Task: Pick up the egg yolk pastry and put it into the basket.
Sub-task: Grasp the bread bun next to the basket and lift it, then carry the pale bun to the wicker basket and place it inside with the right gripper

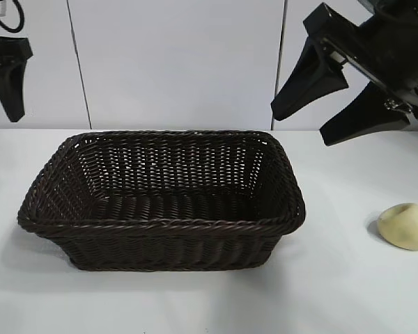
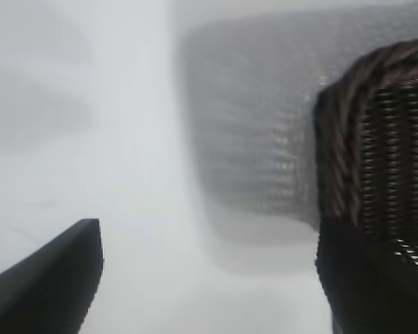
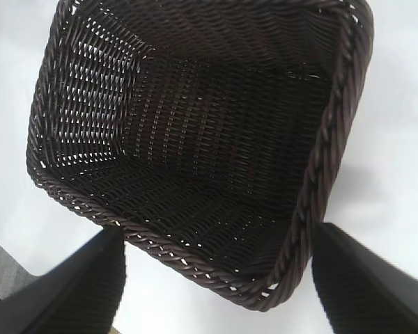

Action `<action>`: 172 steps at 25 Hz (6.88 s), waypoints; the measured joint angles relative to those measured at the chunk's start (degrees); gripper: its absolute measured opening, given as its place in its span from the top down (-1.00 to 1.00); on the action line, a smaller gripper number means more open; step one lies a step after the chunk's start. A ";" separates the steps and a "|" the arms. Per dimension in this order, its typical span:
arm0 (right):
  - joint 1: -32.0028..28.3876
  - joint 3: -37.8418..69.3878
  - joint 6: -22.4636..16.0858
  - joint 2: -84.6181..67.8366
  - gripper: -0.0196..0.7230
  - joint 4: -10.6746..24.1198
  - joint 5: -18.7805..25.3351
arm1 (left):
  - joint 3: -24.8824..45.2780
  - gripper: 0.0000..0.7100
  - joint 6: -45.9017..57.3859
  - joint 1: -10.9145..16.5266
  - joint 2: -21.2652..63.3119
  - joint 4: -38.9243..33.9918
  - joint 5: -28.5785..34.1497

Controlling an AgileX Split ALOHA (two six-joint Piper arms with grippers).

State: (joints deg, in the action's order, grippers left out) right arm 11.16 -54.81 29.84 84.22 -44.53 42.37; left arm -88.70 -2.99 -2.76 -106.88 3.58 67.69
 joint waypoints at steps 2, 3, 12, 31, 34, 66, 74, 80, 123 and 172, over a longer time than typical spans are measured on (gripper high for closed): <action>0.00 0.00 0.00 0.00 -0.50 0.00 0.00 | 0.00 -0.71 0.00 1.72 0.00 -0.52 0.38; 0.00 0.00 0.00 0.00 -0.50 0.00 0.00 | 0.00 -0.71 0.00 2.22 0.00 -0.88 0.94; 0.00 0.00 0.00 0.00 -0.50 0.00 0.11 | 1.81 -0.71 0.57 2.49 2.37 -3.58 2.24; 0.00 0.00 0.00 0.00 -0.50 0.06 0.15 | 41.18 -0.70 2.28 2.49 53.06 -5.40 -0.01; 0.00 0.00 0.00 0.00 -0.50 0.06 0.17 | 47.18 -0.70 2.66 2.49 61.63 -5.40 -1.37; 0.00 -0.88 -3.01 0.00 -0.50 0.45 2.36 | 60.91 -0.70 6.79 0.25 102.70 -5.40 -3.66; 0.00 -9.05 -18.44 0.00 -0.50 17.31 7.38 | 60.91 -0.70 6.88 0.25 107.59 -5.40 -3.34; -4.05 -11.99 -24.28 0.00 -0.50 27.20 11.73 | 60.91 -0.70 6.93 0.25 107.59 -5.40 -3.34; -16.43 -11.99 -29.84 25.57 -0.12 35.31 6.73 | 60.91 -0.70 6.93 0.25 107.59 -5.40 -3.34; 18.92 -26.55 -32.64 10.73 0.89 25.63 9.50 | 60.91 -0.70 6.93 0.25 107.59 -5.40 -3.34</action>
State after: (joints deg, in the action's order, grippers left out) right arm 30.08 -81.37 -2.80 94.95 -18.90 51.87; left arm -27.79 3.94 -2.51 0.71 -1.82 64.35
